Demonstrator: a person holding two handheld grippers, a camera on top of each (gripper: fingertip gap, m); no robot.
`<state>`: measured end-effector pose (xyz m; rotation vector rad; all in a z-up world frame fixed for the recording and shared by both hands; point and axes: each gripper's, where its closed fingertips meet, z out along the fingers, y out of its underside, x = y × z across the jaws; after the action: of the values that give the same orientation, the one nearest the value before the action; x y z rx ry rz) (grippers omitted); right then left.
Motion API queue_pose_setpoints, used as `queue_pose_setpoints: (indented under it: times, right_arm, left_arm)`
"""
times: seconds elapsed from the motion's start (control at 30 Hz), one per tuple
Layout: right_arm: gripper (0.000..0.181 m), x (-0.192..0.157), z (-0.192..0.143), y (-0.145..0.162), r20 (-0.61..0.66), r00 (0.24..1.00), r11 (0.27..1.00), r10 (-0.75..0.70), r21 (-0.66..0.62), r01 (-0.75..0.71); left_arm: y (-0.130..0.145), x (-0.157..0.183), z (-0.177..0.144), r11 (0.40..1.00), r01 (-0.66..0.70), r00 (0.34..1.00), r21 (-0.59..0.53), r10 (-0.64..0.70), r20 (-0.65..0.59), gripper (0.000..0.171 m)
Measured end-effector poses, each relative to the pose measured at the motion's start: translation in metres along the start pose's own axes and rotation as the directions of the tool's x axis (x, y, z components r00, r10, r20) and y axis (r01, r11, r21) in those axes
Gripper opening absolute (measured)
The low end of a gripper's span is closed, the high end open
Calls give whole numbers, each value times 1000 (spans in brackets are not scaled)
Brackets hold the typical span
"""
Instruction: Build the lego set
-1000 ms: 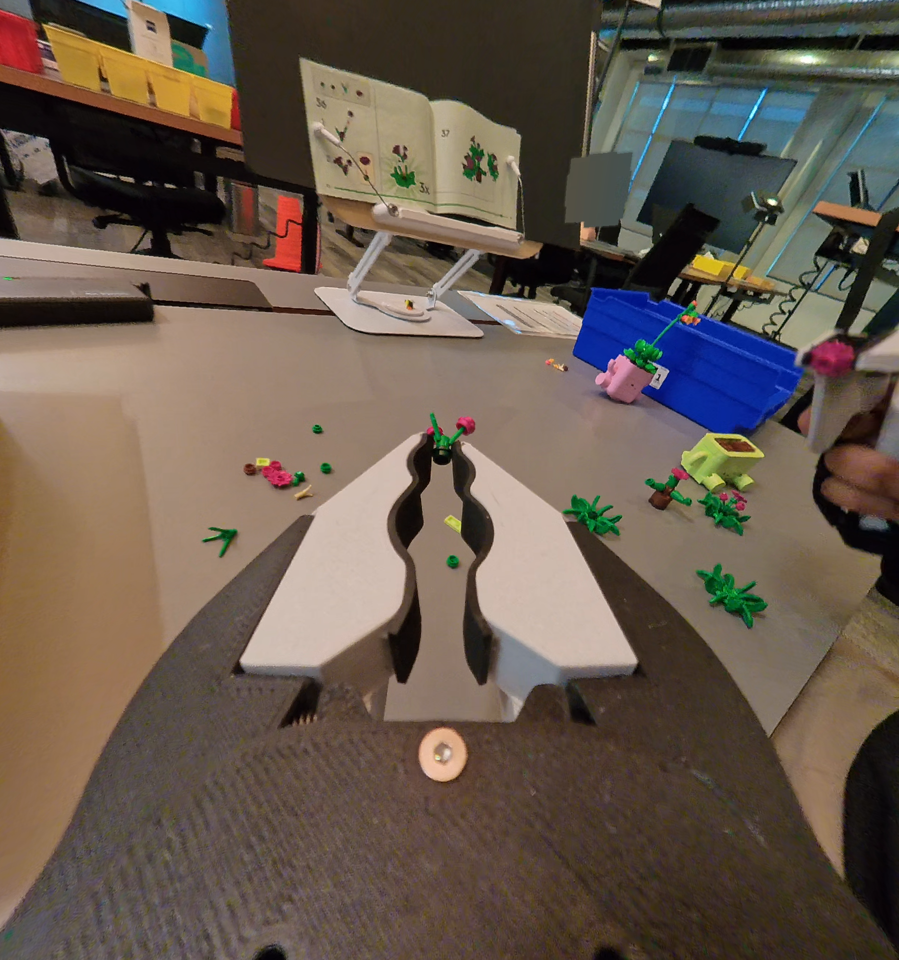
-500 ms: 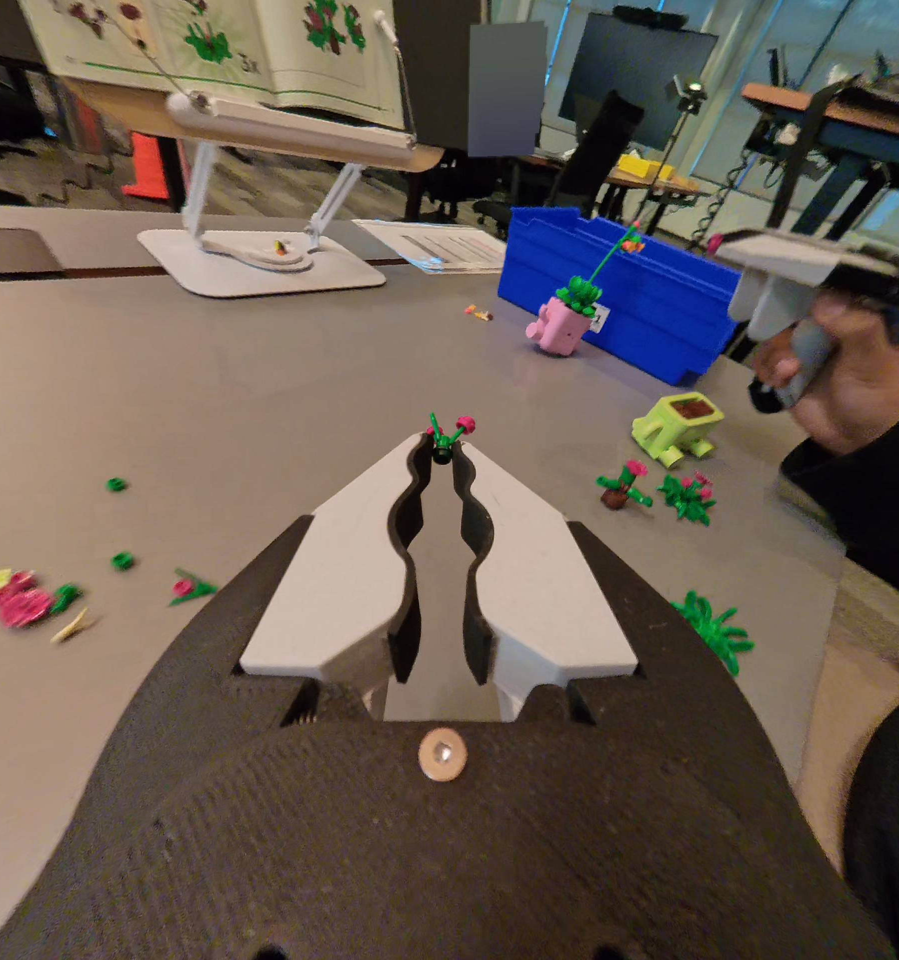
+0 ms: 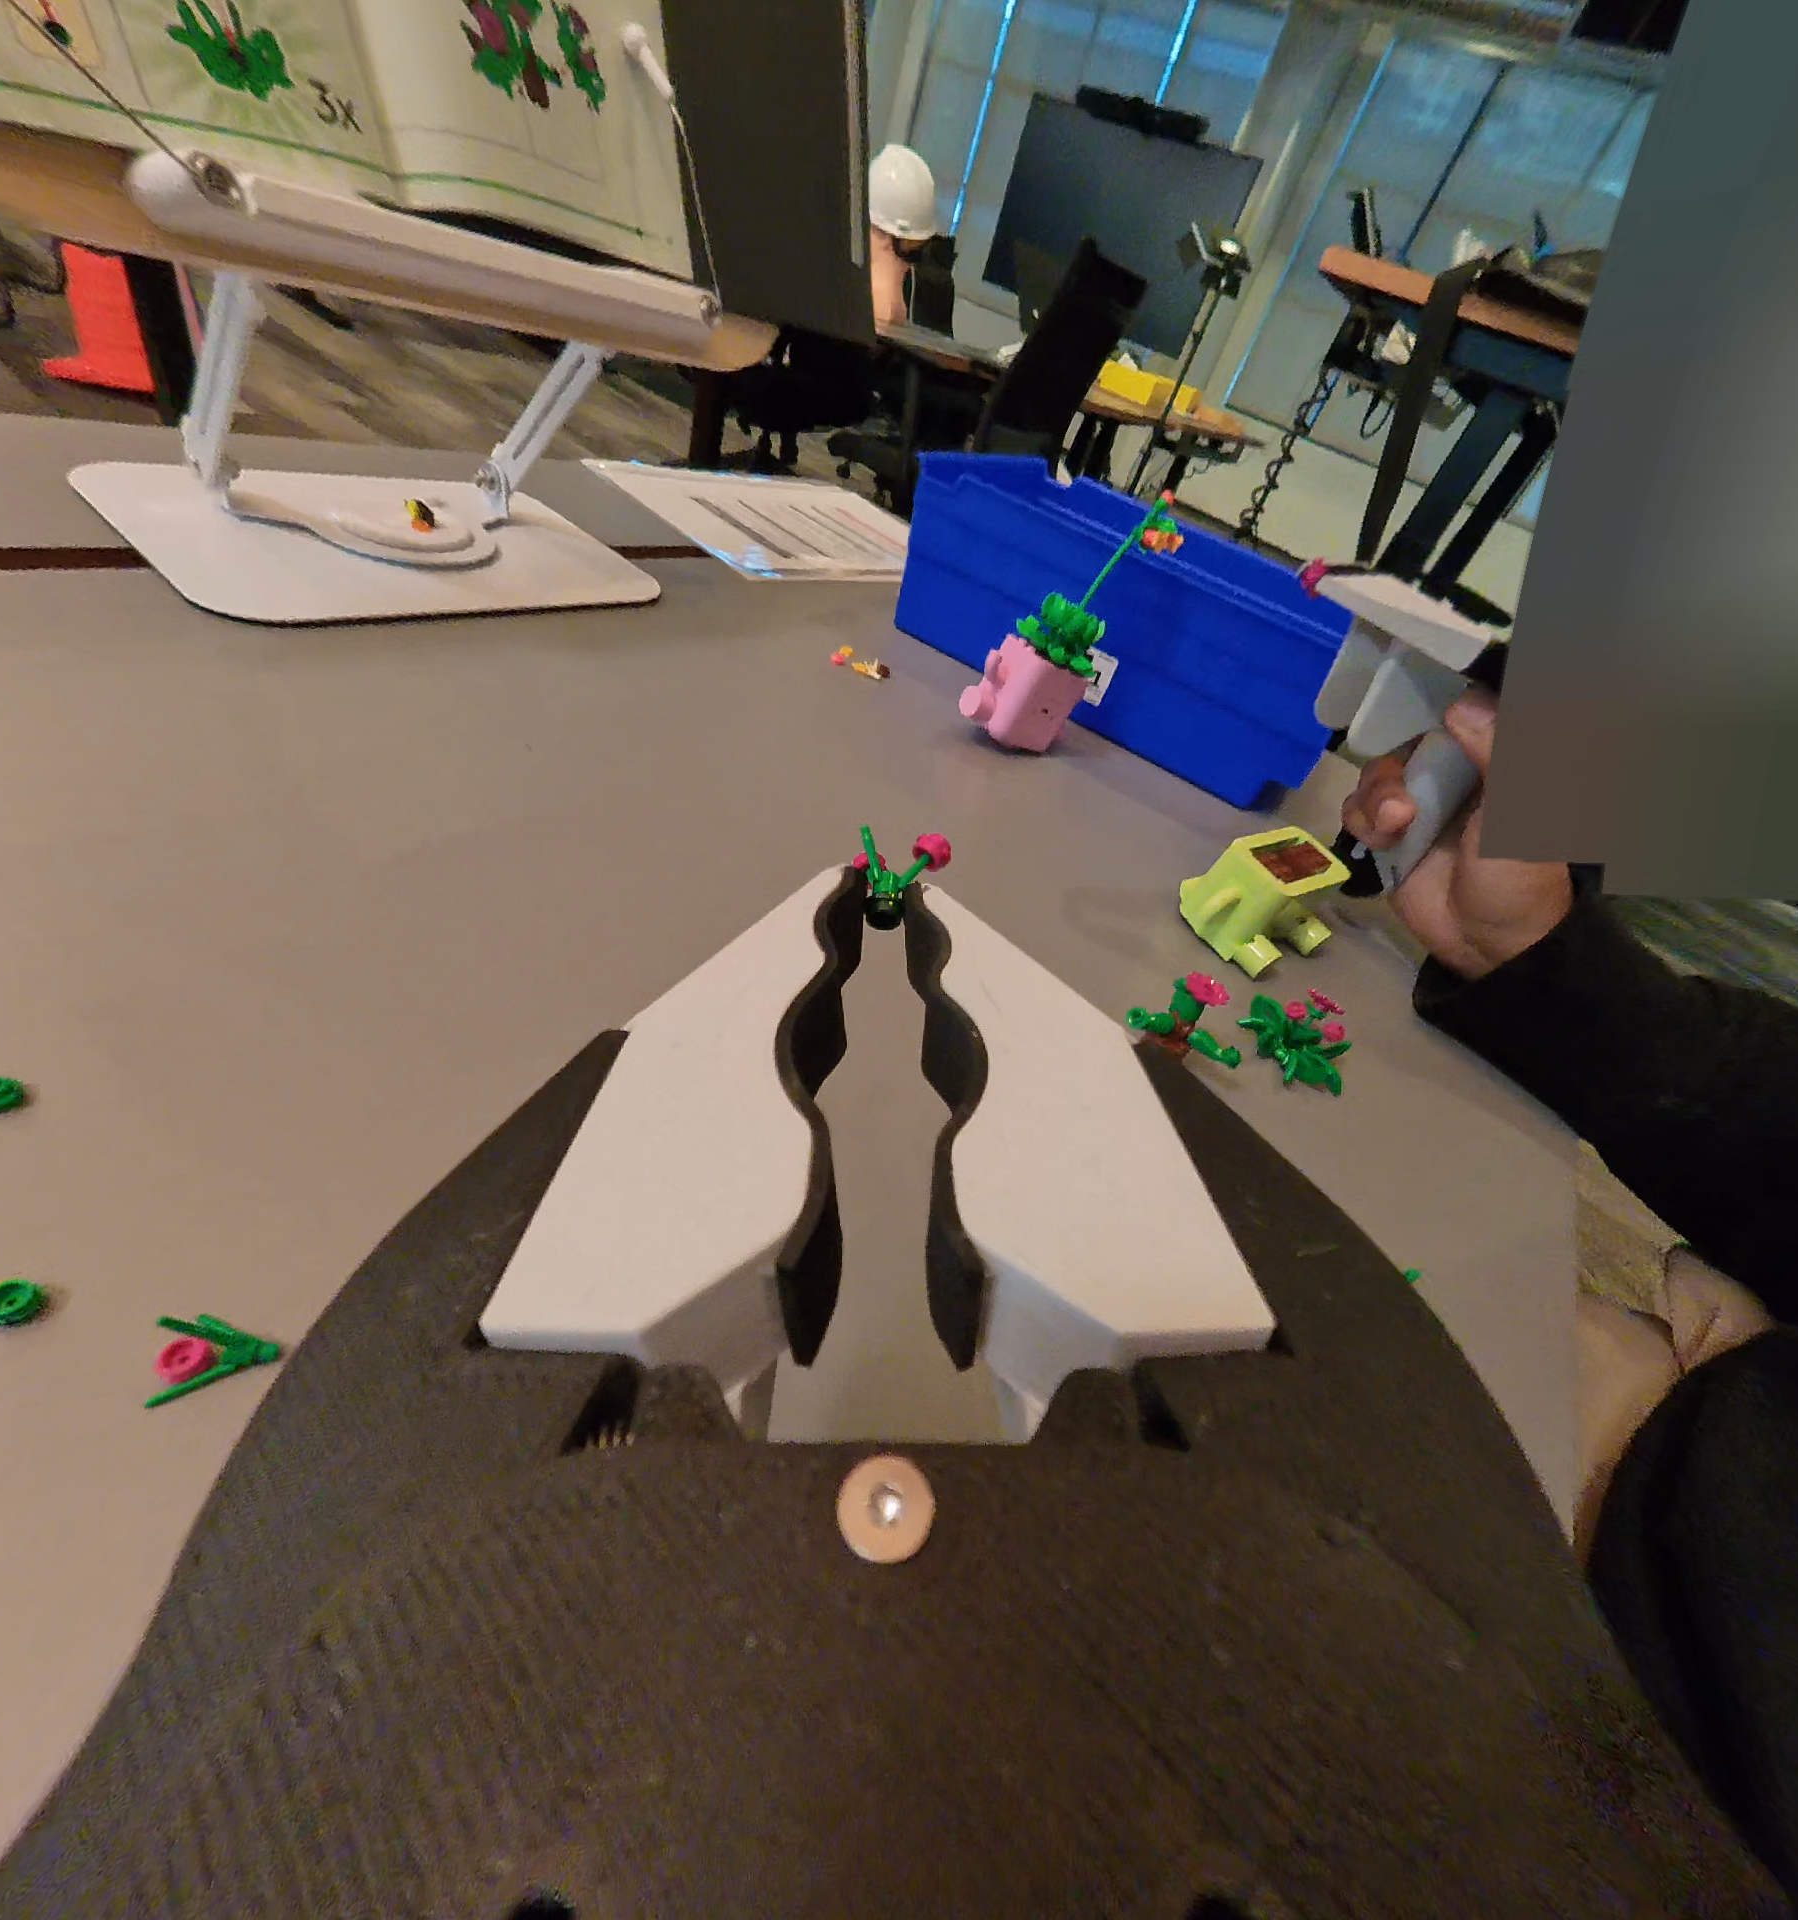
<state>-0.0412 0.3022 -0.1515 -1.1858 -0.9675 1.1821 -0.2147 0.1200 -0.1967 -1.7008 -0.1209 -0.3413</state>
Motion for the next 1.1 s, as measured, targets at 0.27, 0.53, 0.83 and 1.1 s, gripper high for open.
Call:
queue_pose_setpoints:
  times: [0.27, 0.53, 0.83, 1.1]
  right_arm:
    - [13, 4, 6, 8, 16, 999, 998, 47, -29, -47]
    - [13, 7, 17, 18, 43, 997, 995, 66, -76, -63]
    - [13, 9, 20, 18, 49, 994, 993, 93, -72, -89]
    - [13, 10, 20, 18, 53, 993, 992, 105, -69, -101]
  left_arm:
    - [4, 1, 2, 1000, 9, 1000, -9, -9, -18, 5]
    - [5, -1, 2, 999, 34, 999, -6, -34, -29, 5]
    - [6, -2, 2, 999, 53, 998, -2, -53, -36, 5]
    - [9, -2, 4, 998, 60, 997, -14, -60, -42, 5]
